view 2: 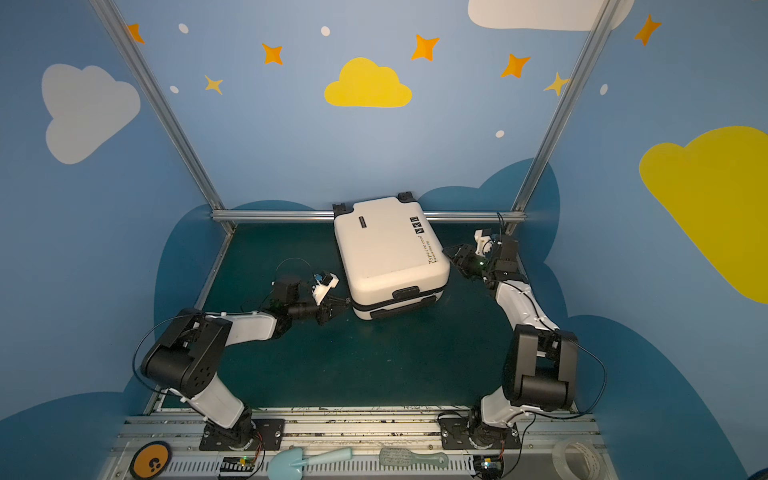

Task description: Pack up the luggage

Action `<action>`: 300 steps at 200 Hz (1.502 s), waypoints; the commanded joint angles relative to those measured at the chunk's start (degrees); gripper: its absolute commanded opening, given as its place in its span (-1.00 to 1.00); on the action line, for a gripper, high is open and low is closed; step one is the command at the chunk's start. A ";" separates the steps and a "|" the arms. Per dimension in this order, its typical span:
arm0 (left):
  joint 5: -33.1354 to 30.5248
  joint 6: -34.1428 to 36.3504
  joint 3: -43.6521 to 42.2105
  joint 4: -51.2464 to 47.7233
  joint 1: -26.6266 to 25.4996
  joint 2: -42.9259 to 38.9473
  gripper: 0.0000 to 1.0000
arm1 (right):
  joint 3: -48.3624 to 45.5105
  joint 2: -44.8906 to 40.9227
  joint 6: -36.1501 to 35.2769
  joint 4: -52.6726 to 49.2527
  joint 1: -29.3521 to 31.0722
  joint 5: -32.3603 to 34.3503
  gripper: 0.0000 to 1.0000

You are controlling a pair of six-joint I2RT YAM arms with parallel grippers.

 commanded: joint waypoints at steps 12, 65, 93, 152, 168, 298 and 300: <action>-0.02 -0.28 -0.22 2.45 0.27 1.98 -0.46 | 0.65 0.58 -0.25 0.66 0.31 -0.45 0.05; 1.45 -0.83 0.70 3.63 0.24 1.78 -0.63 | 0.58 0.68 -0.50 0.57 0.30 -0.37 0.05; 1.32 -1.07 0.19 4.36 0.25 1.06 -0.35 | 0.61 0.84 -0.60 0.61 0.29 -0.36 0.04; 1.13 0.78 2.54 3.41 0.24 2.42 -0.10 | 0.45 1.16 -0.46 0.91 0.30 -0.48 0.04; 1.70 1.31 3.32 3.54 0.24 3.06 -0.08 | 0.44 1.18 -0.50 0.91 0.42 -0.46 0.05; 3.10 0.22 1.96 2.65 0.21 0.87 -0.73 | 0.36 1.59 -0.35 1.04 0.47 -0.54 0.04; 3.04 0.18 1.88 2.63 0.17 0.80 -0.74 | 0.36 1.57 -0.33 1.12 0.45 -0.58 0.04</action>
